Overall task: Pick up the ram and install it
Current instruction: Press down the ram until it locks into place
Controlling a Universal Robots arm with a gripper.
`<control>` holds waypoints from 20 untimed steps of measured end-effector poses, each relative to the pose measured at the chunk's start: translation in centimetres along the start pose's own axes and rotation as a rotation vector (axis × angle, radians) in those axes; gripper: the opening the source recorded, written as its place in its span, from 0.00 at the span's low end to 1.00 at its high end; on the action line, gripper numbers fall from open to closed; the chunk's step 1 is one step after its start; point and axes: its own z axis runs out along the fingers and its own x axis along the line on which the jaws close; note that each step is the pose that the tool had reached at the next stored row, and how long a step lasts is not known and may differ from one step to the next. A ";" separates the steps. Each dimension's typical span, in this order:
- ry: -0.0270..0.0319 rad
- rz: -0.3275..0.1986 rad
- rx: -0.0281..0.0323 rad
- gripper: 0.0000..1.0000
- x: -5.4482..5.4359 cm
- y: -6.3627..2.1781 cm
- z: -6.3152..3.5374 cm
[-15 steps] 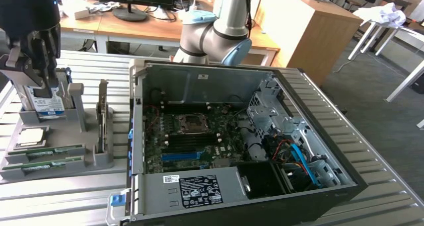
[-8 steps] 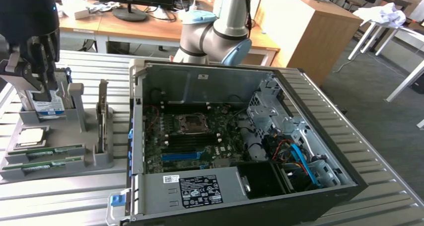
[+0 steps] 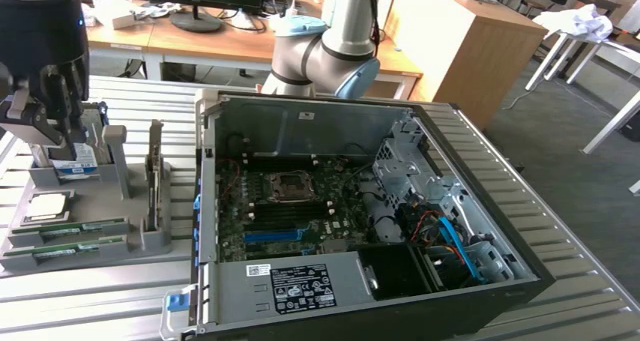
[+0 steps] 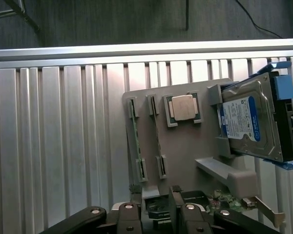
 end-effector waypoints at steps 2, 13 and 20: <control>0.0000 0.000 -0.0001 0.36 0.1 0.03 0.19; 0.0005 -0.002 -0.0037 0.36 0.6 0.01 1.18; 0.0006 -0.004 -0.0058 0.36 0.9 -0.04 1.80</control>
